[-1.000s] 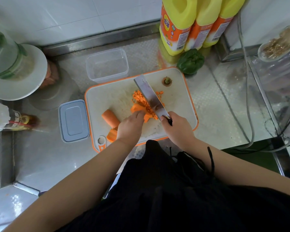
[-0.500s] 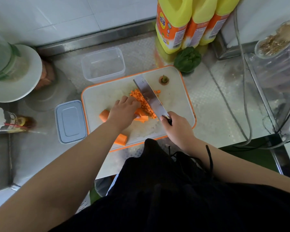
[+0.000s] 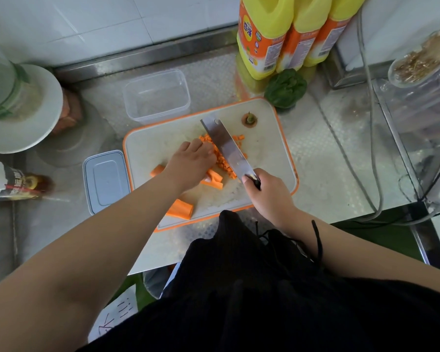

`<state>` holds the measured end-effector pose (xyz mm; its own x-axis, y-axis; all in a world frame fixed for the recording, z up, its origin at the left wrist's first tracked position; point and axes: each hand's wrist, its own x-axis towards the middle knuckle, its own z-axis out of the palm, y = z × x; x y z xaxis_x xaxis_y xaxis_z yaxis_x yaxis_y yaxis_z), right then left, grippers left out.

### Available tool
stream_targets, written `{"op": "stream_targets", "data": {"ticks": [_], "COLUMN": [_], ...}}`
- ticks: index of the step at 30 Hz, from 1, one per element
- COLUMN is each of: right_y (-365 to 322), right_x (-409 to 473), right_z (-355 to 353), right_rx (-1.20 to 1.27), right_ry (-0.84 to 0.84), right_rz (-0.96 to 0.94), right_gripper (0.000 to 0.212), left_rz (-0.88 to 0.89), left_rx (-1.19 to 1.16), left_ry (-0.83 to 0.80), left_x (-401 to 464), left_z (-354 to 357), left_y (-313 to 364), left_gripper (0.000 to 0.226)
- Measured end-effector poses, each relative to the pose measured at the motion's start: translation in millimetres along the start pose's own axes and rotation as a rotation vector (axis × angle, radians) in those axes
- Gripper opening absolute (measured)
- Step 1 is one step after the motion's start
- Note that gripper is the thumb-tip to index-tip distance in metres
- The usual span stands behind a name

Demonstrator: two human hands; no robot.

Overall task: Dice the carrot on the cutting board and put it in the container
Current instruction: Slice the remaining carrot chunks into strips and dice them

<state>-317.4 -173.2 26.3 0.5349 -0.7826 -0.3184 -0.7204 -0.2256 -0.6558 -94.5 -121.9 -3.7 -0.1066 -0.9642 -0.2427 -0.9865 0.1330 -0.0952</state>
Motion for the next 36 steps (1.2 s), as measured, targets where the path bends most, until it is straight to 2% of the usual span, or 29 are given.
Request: {"op": "stream_targets", "data": {"ticks": [5, 9, 12, 15, 21, 26, 32, 36], "right_y": [0, 0, 1, 2, 1, -1, 0, 1], "right_x": [1, 0, -1, 0, -1, -1, 0, 0], "right_z": [-1, 0, 0, 0, 0, 2, 2, 2], "right_rx": [0.006, 0.0, -0.006, -0.015, -0.017, -0.032, -0.025, -0.031], "right_ry": [-0.02, -0.048, -0.063, -0.07, -0.066, -0.081, -0.073, -0.068], "right_rz": [0.018, 0.016, 0.017, 0.023, 0.03, 0.006, 0.014, 0.018], "right_gripper": [0.041, 0.04, 0.039, 0.038, 0.039, 0.039, 0.04, 0.04], "left_rz": [0.008, -0.104, -0.04, 0.044, 0.01, -0.039, -0.044, -0.069], "left_rx": [-0.076, -0.234, -0.232, -0.198, -0.23, -0.272, -0.358, -0.297], "left_ry": [0.14, 0.264, 0.307, 0.251, 0.153, 0.162, -0.027, -0.169], "left_x": [-23, -35, -33, -37, -46, -45, -34, -23], "left_z": [8, 18, 20, 25, 29, 26, 21, 12], "left_y": [7, 15, 16, 20, 27, 31, 30, 33], "left_gripper": [0.042, 0.019, 0.026, 0.036, 0.054, 0.053, 0.046, 0.049]}}
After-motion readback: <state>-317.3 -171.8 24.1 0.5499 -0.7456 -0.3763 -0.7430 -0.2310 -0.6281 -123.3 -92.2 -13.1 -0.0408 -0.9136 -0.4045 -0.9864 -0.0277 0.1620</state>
